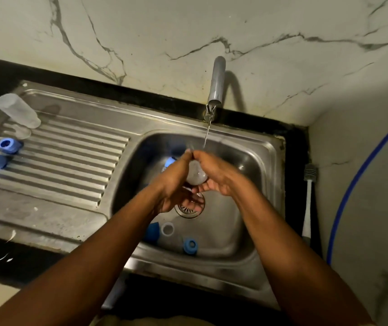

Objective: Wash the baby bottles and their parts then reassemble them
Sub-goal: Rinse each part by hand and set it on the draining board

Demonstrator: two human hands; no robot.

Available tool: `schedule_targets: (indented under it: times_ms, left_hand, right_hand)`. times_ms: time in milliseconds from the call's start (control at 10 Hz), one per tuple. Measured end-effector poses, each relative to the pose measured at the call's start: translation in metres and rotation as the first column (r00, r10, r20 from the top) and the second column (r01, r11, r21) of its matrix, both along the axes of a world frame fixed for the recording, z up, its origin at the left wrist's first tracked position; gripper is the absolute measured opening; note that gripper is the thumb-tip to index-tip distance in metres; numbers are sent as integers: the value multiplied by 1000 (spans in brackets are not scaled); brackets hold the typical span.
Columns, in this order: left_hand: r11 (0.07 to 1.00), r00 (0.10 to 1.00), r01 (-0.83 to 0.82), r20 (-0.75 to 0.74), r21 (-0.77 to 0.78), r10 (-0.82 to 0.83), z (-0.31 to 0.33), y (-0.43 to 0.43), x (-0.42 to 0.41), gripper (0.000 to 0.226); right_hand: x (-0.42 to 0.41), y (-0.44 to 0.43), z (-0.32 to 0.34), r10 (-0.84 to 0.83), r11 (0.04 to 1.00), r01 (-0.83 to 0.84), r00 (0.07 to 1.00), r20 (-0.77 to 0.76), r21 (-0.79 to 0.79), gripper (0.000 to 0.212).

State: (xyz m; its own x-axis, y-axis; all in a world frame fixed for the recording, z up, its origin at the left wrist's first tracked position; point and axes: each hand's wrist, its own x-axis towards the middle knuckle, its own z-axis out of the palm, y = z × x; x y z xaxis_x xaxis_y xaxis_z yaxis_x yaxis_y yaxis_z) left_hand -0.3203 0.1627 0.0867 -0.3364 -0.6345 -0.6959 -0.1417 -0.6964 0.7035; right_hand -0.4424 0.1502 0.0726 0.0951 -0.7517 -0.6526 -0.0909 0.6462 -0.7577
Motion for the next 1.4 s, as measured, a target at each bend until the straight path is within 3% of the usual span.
schedule_targets:
  times_ms: [100, 200, 300, 400, 500, 600, 700, 800, 900, 1000, 1100, 1200, 1300, 1400]
  left_hand:
    - [924, 997, -65, -61, -377, 45, 40, 17, -3, 56]
    - [545, 961, -272, -254, -793, 110, 58, 32, -10, 51]
    - [356, 982, -188, -164, -915, 99, -8, 30, -9, 53]
    - [962, 974, 100, 222, -256, -42, -81, 28, -4, 42]
    - [918, 900, 316, 230, 239, -370, -92, 41, -2, 31]
    - [997, 976, 45, 208, 57, -56, -70, 43, -6, 43]
    - [938, 971, -131, 152, -322, 187, -29, 32, -9, 40]
    - [593, 953, -255, -96, -764, 287, 32, 30, -9, 44]
    - [117, 951, -291, -274, -949, 143, 56, 30, -6, 47]
    - [465, 975, -158, -63, -871, 213, -26, 18, -6, 40]
    - [969, 970, 126, 177, 212, -165, -91, 35, -5, 21]
    - [976, 944, 169, 264, 136, -200, -106, 42, -12, 18]
    - [947, 941, -5, 319, -321, 113, -74, 34, -22, 32]
    - [647, 977, -159, -25, -745, 211, -33, 26, -21, 47]
  right_hand:
    - [2, 9, 55, -22, 942, -33, 987, -157, -334, 38]
    - [14, 29, 85, -216, 647, 56, 970, -113, -760, 39]
    - [33, 49, 23, -399, 359, 150, 917, -6, -921, 49]
    - [37, 53, -80, -392, 912, 361, 906, -159, -193, 28]
    - [31, 69, -116, -243, 915, 312, 933, -266, 256, 44]
    - [27, 58, -86, -262, 953, 297, 906, -331, 57, 39]
    - [23, 28, -33, -154, 963, 35, 885, -440, -266, 35]
    - [23, 21, 46, -289, 734, 54, 926, -241, -677, 45]
    - [31, 37, 88, -375, 205, 109, 927, 25, -973, 54]
    - [40, 35, -11, -468, 484, 254, 884, -2, -838, 40]
    - [33, 54, -112, -277, 934, 304, 948, -156, 191, 25]
    - [22, 59, -137, -280, 920, 342, 915, -291, 191, 47]
    - [15, 37, -90, -310, 947, 253, 882, -354, -200, 33]
    - [15, 26, -20, -413, 741, 243, 900, -139, -627, 40]
